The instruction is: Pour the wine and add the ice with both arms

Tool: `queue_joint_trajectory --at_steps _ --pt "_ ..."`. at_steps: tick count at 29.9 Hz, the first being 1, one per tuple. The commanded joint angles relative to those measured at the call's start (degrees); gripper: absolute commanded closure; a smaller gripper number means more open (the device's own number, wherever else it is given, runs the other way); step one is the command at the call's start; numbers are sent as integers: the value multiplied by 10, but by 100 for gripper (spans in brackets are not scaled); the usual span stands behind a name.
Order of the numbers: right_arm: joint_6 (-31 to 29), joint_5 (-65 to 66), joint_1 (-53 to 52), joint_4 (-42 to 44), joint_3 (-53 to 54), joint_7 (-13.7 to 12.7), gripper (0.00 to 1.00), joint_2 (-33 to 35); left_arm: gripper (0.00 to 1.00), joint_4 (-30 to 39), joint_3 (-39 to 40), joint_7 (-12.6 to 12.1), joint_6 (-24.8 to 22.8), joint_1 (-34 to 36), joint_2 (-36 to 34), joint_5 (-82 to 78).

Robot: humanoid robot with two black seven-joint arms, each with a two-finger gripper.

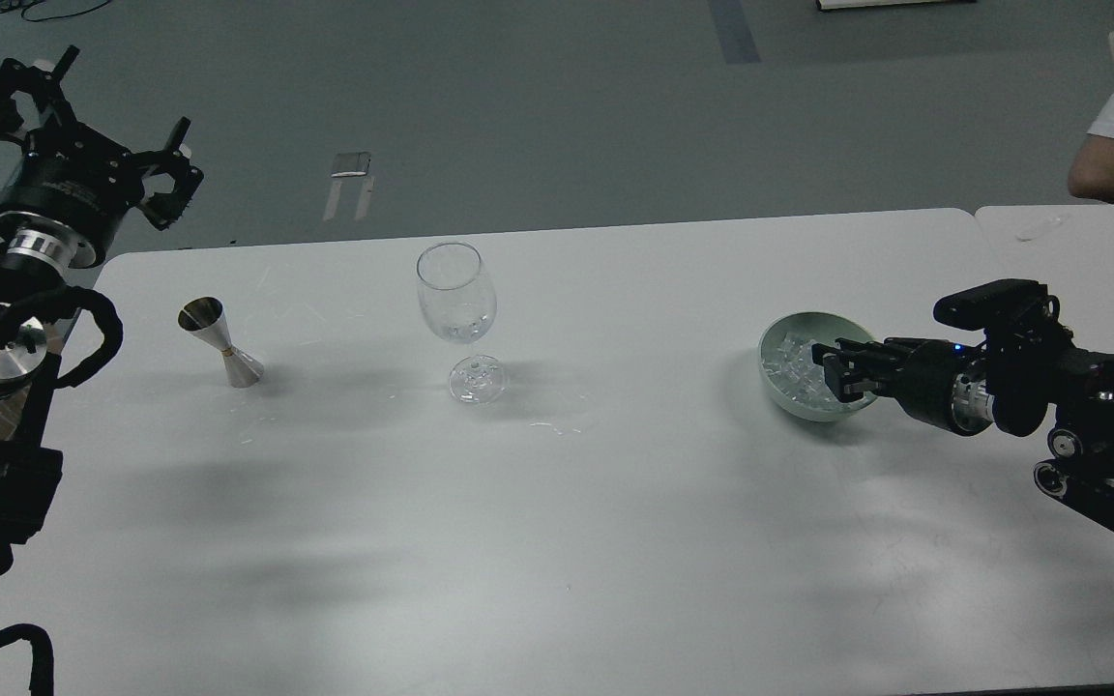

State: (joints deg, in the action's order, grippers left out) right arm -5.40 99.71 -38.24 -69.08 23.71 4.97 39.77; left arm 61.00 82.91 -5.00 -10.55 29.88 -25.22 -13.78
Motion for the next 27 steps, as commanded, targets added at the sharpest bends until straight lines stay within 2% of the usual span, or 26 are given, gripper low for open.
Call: queue_joint_trajectory --at_steps 1,7,15,27 --pt "0 -1 2 -39 27 2 100 34 2 0 1 -1 0 1 0 0" --pt "3 -2 4 -89 83 3 100 49 2 0 2 0 0 3 -3 0" --pt "-1 -2 -38 -125 145 -1 100 21 2 -1 0 0 0 6 -10 -2" --pt "-1 6 -119 -80 141 -12 100 -195 2 -5 1 0 -2 3 -25 -1"
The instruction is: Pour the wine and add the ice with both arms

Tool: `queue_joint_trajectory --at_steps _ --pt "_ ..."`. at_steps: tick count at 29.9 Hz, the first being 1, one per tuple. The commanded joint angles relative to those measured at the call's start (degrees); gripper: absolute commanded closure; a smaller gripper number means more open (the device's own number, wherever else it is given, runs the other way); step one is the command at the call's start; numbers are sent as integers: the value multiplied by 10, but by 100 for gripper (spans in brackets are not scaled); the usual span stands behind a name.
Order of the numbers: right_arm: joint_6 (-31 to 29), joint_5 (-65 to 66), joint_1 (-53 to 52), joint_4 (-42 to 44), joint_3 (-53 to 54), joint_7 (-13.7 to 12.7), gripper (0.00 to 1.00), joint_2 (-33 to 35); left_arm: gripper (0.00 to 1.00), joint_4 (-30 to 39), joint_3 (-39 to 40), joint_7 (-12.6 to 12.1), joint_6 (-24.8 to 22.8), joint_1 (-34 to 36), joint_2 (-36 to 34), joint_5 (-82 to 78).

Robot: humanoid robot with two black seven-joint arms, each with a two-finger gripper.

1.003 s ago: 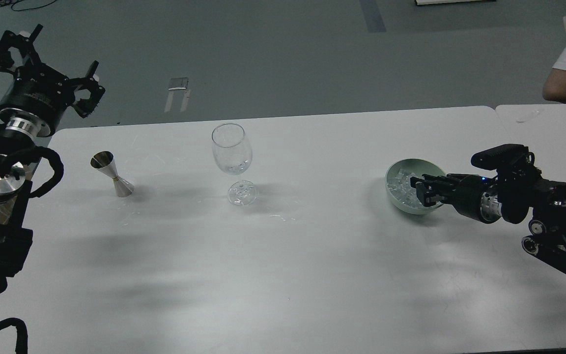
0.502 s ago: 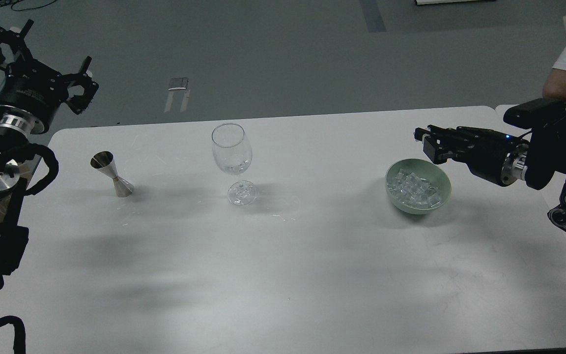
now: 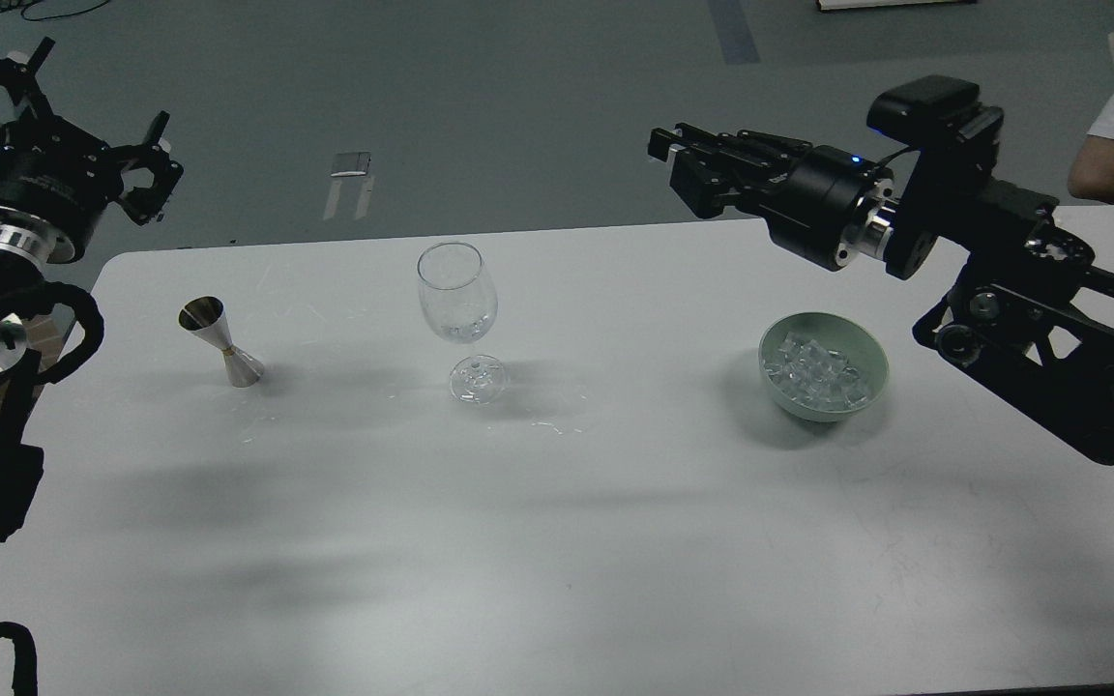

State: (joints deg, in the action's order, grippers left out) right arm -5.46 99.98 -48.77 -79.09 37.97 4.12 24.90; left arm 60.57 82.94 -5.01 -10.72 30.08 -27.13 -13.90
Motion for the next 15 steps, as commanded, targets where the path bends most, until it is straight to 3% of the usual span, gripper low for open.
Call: queue_joint_trajectory --at_steps 1,10,15 --pt "-1 3 -23 37 -2 -4 100 -70 2 -1 0 0 0 2 -9 0" --pt "-1 5 -62 161 -4 -3 100 -229 2 -1 1 0 -1 3 -31 2" --pt "0 6 -65 187 -45 -2 100 -249 2 -1 1 0 -3 4 -35 2"
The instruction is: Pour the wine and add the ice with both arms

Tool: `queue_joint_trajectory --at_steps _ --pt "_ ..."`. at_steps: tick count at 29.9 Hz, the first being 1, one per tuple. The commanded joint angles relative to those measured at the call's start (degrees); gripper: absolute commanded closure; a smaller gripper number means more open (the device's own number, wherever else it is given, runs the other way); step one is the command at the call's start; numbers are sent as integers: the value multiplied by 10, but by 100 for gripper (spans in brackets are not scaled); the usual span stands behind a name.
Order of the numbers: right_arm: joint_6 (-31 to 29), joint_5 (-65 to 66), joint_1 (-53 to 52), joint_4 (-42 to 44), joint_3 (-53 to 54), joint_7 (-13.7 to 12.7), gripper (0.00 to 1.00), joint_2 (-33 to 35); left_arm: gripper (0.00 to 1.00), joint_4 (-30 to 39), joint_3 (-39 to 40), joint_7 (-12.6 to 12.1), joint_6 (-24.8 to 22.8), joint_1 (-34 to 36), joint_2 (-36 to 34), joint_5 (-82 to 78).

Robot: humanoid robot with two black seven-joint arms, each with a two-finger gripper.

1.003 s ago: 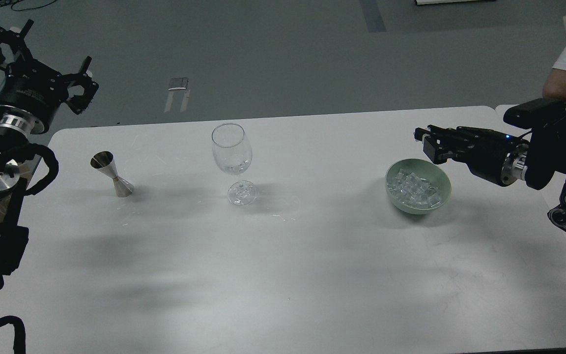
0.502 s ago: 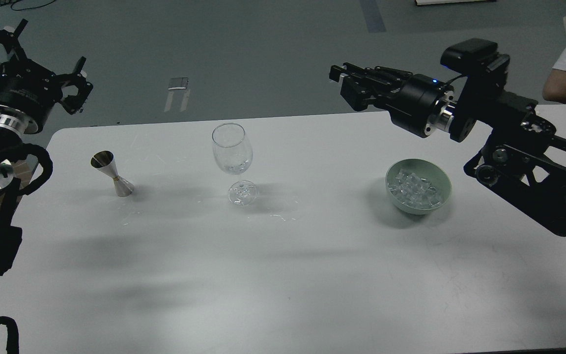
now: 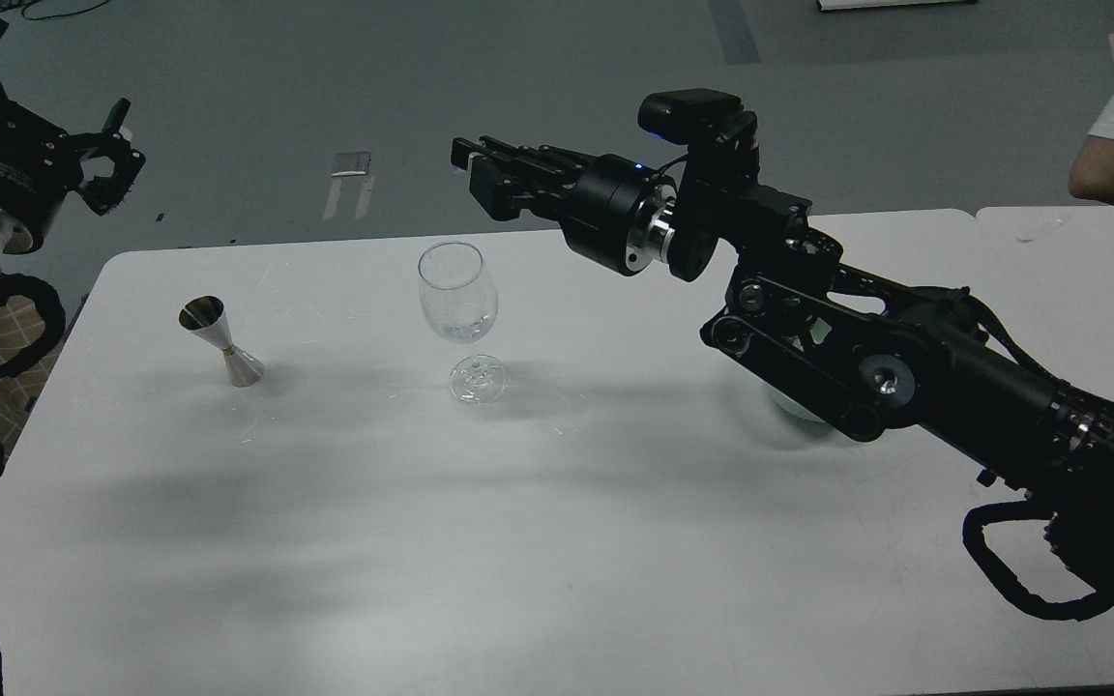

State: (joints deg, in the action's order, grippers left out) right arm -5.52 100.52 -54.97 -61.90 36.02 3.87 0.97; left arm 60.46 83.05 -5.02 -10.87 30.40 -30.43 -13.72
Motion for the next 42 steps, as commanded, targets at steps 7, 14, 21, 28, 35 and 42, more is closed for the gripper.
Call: queue_joint_trajectory --at_steps 7,14,21,28,35,42 --pt "2 0 -5 40 -29 1 100 -10 2 -1 0 0 -4 2 2 0" --pt "2 -1 -16 57 -30 5 100 -10 2 -2 -1 0 -6 3 3 -1" --pt "1 -7 -16 50 -29 20 100 -10 2 -2 0 0 -6 3 2 -1" --pt "1 -8 -12 27 -29 40 100 -10 2 -2 0 0 -6 2 3 0" --pt "1 -7 -9 28 -30 41 100 -10 2 -2 0 0 -6 3 3 0" --pt "1 -7 -9 31 -30 41 100 -10 2 -2 0 0 -6 3 2 0"
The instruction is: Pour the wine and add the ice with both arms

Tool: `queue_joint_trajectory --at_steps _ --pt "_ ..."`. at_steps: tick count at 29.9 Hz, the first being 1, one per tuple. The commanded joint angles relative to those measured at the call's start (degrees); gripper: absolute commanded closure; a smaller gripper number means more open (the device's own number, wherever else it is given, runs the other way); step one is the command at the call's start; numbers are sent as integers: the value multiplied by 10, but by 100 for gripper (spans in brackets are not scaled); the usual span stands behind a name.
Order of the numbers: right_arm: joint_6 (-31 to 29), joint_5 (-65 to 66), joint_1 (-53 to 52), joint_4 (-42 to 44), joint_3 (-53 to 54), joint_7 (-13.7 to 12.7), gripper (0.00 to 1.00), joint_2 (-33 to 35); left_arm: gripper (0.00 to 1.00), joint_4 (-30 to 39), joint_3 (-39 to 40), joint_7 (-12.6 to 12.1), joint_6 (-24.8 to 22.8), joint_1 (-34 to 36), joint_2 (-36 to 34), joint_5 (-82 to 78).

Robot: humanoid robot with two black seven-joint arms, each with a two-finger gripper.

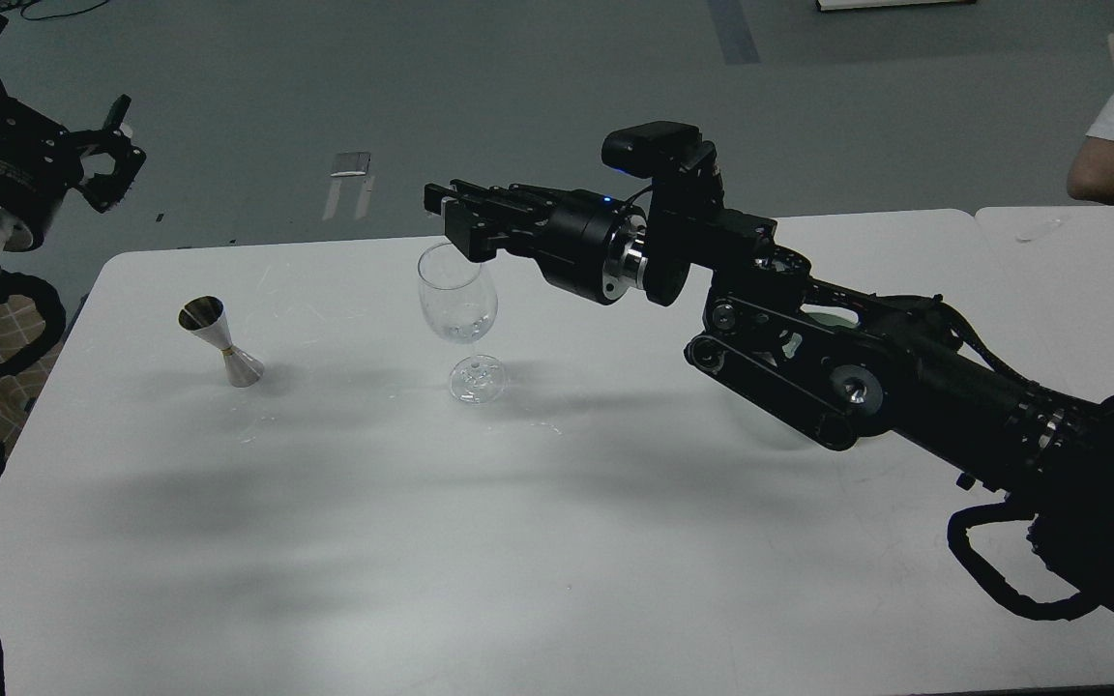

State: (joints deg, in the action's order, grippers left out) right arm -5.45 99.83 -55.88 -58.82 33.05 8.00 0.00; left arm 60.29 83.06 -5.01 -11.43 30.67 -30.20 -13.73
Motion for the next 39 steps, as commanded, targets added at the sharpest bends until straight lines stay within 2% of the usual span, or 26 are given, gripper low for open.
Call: queue_joint_trajectory --at_steps 1,3,5,6,7,8,22,23,24,27,39 --pt "0 1 0 2 0 0 100 0 2 0 1 0 0 0 0 0" --pt "0 2 0 4 0 0 99 0 2 0 1 0 0 0 0 0" --pt "0 2 0 4 0 0 81 0 2 0 1 1 0 0 0 0" --pt "0 2 -1 4 0 0 70 0 2 0 1 0 0 0 0 0" --pt "1 4 -1 5 0 0 39 0 2 0 1 1 0 0 0 0" --pt "1 4 -1 6 0 0 30 0 2 0 1 1 0 0 0 0" --pt "1 3 -7 6 -3 0 23 0 2 0 2 1 0 1 0 0" --pt "6 0 -7 6 3 0 18 0 2 0 2 1 0 1 0 0" --pt "11 -2 -9 6 14 -2 6 0 2 0 2 1 0 1 0 0" --pt "10 -3 -8 3 67 -4 0 0 2 0 1 4 1 1 0 0" --pt "6 -43 4 9 306 -5 0 0 2 -1 -9 7 1 -3 4 -2"
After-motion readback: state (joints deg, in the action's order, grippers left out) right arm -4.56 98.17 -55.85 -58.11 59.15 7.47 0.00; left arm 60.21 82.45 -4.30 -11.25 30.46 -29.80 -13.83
